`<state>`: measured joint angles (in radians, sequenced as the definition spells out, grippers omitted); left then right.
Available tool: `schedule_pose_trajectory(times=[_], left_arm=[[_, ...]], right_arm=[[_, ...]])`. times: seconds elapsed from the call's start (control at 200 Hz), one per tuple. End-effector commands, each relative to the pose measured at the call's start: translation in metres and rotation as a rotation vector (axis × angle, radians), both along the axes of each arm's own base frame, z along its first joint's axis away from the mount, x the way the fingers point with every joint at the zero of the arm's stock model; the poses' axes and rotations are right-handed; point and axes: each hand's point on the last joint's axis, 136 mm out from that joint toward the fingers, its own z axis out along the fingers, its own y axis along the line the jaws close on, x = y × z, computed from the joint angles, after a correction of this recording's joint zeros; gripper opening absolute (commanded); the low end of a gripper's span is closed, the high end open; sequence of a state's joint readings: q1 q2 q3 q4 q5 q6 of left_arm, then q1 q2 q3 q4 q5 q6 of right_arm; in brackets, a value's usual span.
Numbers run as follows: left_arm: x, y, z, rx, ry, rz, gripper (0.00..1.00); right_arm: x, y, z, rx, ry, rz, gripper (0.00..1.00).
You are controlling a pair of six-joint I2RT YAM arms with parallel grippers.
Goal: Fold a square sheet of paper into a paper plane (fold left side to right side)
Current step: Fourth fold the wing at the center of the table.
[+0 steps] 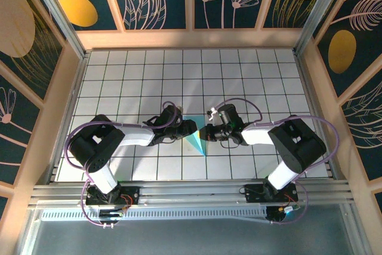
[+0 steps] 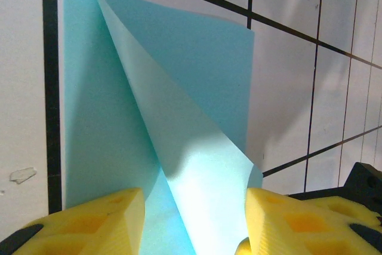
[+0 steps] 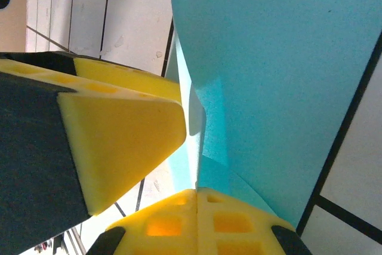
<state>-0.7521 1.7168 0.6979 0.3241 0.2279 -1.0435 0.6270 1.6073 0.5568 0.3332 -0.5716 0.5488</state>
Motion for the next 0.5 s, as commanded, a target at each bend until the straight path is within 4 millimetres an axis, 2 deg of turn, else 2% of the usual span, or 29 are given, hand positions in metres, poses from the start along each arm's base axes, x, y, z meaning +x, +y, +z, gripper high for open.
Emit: schedule_pose_trajectory(times=[0.0,0.495], left_arm=[[-0.0104,0.0212,-0.0265,0.117,0.058,0.016,0.48],[-0.0095,0.0205,-0.0273,0.124,0.057,0.012,0.49]], right_arm=[[0.003,-0.0048,-0.0013,-0.025,-0.011,-0.009,0.01],[0.0068,-0.0138,0.0012,-0.02,-0.005,-0.033,0.01]])
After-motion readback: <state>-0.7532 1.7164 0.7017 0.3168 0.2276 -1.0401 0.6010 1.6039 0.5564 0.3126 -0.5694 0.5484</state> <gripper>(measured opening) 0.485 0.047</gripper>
